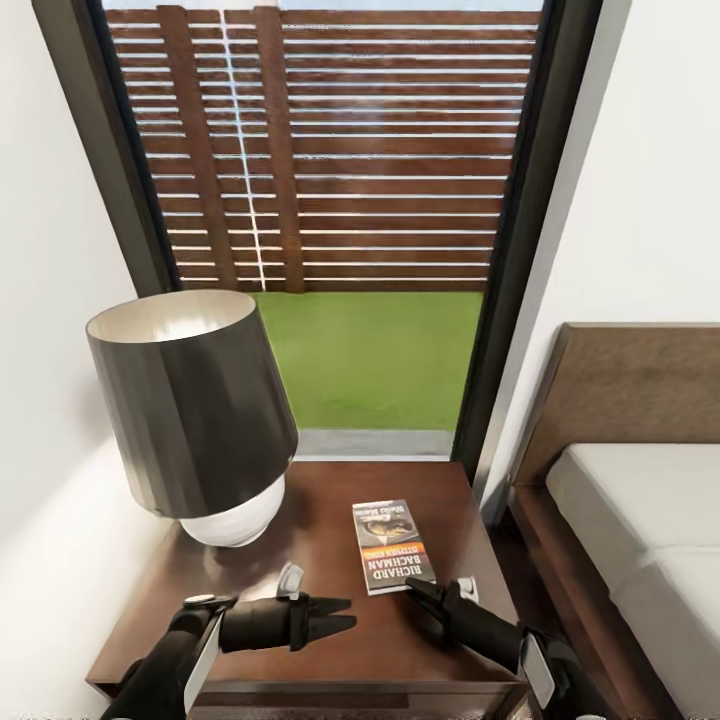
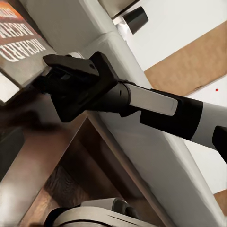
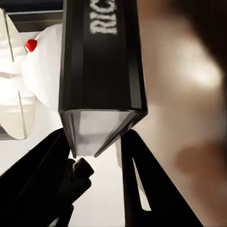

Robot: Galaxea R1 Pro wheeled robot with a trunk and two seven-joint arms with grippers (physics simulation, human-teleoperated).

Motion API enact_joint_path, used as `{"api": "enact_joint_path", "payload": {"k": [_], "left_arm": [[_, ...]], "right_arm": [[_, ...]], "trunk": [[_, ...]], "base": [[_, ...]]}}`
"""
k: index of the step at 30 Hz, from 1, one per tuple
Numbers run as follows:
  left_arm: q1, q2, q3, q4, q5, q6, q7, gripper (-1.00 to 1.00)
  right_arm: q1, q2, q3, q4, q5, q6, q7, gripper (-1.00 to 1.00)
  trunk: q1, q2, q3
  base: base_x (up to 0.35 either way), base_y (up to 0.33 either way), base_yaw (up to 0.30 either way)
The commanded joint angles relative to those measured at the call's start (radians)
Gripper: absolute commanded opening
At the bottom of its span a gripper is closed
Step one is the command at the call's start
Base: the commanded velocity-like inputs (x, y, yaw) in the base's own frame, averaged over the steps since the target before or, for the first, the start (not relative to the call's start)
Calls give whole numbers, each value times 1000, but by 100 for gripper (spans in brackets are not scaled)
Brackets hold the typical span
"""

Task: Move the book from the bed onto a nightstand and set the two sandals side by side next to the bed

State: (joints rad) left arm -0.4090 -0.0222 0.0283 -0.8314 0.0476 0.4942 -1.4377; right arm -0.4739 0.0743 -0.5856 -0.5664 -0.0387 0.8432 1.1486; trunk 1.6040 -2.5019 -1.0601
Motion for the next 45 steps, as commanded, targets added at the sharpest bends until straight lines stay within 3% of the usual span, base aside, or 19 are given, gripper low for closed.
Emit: {"api": "enact_joint_path", "payload": {"k": [1, 4, 20, 33, 45], "left_arm": [[-1, -1, 2, 0, -2, 11, -5, 100], [-1, -1, 2, 0, -2, 11, -6, 100], [-1, -1, 2, 0, -2, 11, -4, 100], [-1, -1, 2, 0, -2, 11, -3, 100], [-1, -1, 2, 0, -2, 11, -4, 100]], "right_arm": [[0, 1, -4, 11, 23, -10, -18, -100], [0, 1, -4, 11, 23, -10, -18, -100], [0, 1, -4, 11, 23, -10, -18, -100], [0, 1, -4, 11, 23, -10, -18, -100], [0, 1, -5, 11, 23, -10, -18, -100]], "trunk": [[1, 0, -5], [2, -1, -17], [2, -1, -17], [-4, 2, 34], [-4, 2, 34]], "base": [[0, 0, 0], [0, 0, 0], [0, 0, 0], [0, 0, 0], [0, 0, 0]]}}
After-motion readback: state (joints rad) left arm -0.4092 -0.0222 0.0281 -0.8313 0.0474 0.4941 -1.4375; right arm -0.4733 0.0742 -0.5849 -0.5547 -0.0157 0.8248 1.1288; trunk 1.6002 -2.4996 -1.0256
